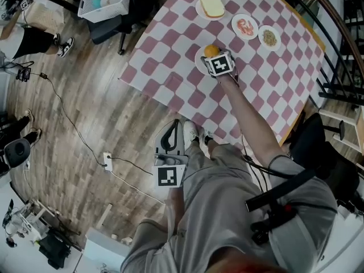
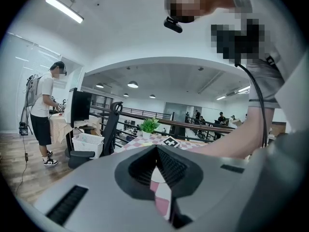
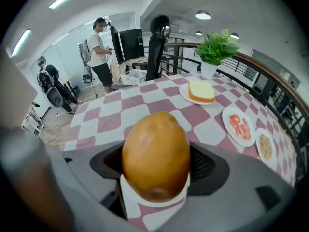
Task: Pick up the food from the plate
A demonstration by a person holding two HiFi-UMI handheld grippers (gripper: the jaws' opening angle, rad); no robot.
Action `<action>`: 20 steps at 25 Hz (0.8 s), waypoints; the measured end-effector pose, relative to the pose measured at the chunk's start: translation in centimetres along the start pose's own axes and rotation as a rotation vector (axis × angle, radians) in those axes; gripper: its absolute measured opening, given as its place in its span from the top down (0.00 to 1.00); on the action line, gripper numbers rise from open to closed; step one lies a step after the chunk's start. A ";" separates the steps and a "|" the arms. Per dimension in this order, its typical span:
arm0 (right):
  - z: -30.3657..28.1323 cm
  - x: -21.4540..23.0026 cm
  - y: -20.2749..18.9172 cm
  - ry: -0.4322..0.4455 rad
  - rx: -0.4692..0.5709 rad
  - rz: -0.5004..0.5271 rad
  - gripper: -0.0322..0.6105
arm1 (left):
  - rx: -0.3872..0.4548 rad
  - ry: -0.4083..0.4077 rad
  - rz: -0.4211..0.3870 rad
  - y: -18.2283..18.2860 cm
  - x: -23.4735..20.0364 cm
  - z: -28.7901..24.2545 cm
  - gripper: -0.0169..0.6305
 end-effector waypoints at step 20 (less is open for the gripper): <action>23.6 0.5 7.9 0.042 0.422 -0.023 0.40 | 0.248 -0.145 -0.218 10.6 2.6 -2.3 0.96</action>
Point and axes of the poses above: the fingertips, and each gripper's own axes: z backward along the fingers, x to its right, y out of its top, the point moved 8 cm from there along z, backward along the fingers, and after that the axes turned 13 degrees about -z, right-handed, at the moved point
